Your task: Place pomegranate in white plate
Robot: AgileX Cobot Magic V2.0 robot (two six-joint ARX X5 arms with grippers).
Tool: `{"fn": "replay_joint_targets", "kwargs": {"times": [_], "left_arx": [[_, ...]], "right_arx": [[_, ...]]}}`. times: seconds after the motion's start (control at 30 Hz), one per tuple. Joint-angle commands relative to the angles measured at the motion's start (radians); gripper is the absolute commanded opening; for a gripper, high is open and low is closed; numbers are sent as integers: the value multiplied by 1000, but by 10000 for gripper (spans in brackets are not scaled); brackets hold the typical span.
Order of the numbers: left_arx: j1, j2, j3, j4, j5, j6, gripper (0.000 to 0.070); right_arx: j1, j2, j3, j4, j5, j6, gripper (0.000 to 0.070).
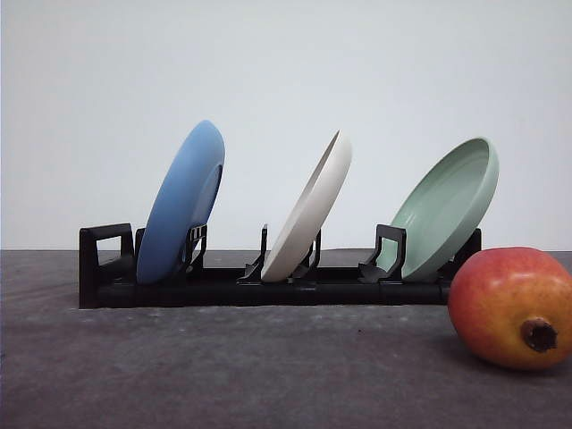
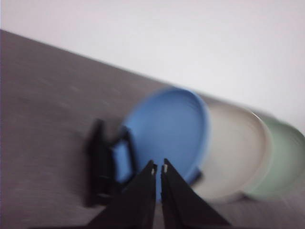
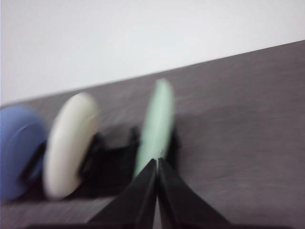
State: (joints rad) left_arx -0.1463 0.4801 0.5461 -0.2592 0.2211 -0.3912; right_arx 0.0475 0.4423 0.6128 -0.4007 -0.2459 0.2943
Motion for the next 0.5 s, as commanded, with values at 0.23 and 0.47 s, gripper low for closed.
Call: {"fn": "replay_joint_targets", "kwargs": {"times": [0.23, 0.47], "left_arx": [[-64, 308, 330, -154, 339, 275, 0], [-87, 350, 347, -114, 365, 294, 0]], "right_arx": [[4, 235, 235, -129, -462, -240, 0], [3, 255, 241, -108, -487, -244, 0]]}}
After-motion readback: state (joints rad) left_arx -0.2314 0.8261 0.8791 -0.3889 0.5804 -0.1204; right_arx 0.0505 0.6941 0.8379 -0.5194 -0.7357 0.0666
